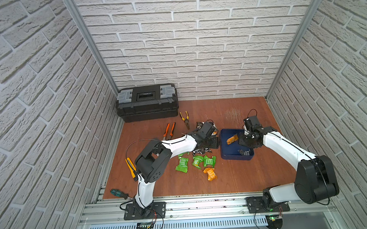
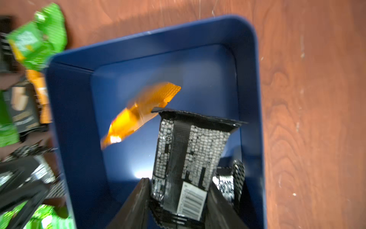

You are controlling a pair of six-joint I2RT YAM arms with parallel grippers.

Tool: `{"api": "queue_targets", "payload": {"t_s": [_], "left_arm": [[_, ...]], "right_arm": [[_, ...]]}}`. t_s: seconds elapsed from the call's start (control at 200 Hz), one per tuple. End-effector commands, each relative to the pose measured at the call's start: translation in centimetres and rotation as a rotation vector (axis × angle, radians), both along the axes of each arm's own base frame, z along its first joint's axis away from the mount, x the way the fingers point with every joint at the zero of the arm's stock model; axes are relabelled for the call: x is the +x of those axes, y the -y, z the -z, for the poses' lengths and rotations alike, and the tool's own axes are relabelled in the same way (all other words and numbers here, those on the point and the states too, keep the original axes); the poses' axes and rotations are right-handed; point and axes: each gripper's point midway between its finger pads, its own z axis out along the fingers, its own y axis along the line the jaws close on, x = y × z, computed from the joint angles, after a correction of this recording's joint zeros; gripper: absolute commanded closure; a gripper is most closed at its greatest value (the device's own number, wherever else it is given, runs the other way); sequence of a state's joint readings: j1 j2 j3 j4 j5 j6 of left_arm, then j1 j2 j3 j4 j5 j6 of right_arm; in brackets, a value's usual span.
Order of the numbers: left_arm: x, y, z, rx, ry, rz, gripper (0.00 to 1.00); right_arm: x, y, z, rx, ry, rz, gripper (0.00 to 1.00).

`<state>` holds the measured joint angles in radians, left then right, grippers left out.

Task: Take the cookies out of the storage box
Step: Pick up the cookie from the storage box, then place the cookie at the center of the board.

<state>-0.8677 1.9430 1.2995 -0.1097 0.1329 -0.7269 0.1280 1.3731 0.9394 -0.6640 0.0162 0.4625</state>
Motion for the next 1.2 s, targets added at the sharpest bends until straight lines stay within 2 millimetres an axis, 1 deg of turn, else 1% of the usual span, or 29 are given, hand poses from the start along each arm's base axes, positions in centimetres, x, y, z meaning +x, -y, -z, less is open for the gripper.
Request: {"api": "queue_targets", "payload": {"t_s": [0.0,0.065,0.16,0.285,0.425,0.485,0.545,0.585,0.595,0.655,0.81,0.89,1.015,1.06,1.13,1.195], "left_arm": [[1.4,-0.4,-2.7,-0.064,0.070,-0.057,0.44],[1.6,-1.0,-3.2,-0.064,0.085,-0.079,0.44],[2.3,-2.6,-4.2,-0.063,0.117,-0.156,0.44],[3.2,-6.3,-5.7,-0.066,0.170,-0.318,0.43],[3.6,-11.1,-7.0,-0.061,0.217,-0.494,0.43],[3.4,-13.1,-7.3,-0.053,0.226,-0.566,0.43],[3.2,-15.3,-7.4,-0.039,0.222,-0.637,0.43],[2.7,-16.5,-7.2,-0.038,0.203,-0.670,0.43],[2.9,-17.1,-7.3,-0.030,0.216,-0.695,0.43],[2.4,-19.0,-7.1,-0.028,0.208,-0.749,0.43],[1.0,-22.4,-6.7,-0.004,0.198,-0.821,0.43],[0.3,-24.0,-6.5,0.006,0.199,-0.862,0.43],[-0.8,-25.9,-6.5,0.005,0.209,-0.917,0.43],[-1.1,-26.3,-6.5,0.005,0.212,-0.925,0.43],[-1.5,-26.8,-6.4,0.009,0.211,-0.933,0.43],[-1.7,-27.1,-6.4,0.008,0.212,-0.935,0.43]], "right_arm": [[0.3,-0.4,-2.7,0.015,0.061,-0.047,0.53],[0.2,-0.9,-3.3,0.033,0.069,-0.075,0.54],[0.1,-2.1,-4.3,0.063,0.085,-0.125,0.54],[-0.6,-4.8,-5.4,0.094,0.094,-0.211,0.54],[-2.2,-8.6,-5.8,0.091,0.077,-0.331,0.55],[-3.0,-10.8,-5.8,0.102,0.076,-0.394,0.55],[-4.0,-13.3,-5.6,0.109,0.085,-0.494,0.55],[-4.8,-14.9,-5.3,0.101,0.088,-0.577,0.56],[-5.0,-15.4,-5.2,0.099,0.088,-0.597,0.55],[-6.2,-17.4,-4.5,0.084,0.069,-0.697,0.56],[-9.1,-21.7,-2.7,0.024,0.029,-0.929,0.55],[-10.7,-23.8,-1.3,-0.003,0.005,-1.049,0.56],[-13.1,-26.0,0.9,-0.049,-0.032,-1.203,0.56],[-13.9,-26.6,1.7,-0.053,-0.046,-1.241,0.55],[-14.6,-27.3,2.8,-0.062,-0.058,-1.277,0.55],[-14.4,-27.5,3.8,-0.081,-0.065,-1.287,0.54]]}}
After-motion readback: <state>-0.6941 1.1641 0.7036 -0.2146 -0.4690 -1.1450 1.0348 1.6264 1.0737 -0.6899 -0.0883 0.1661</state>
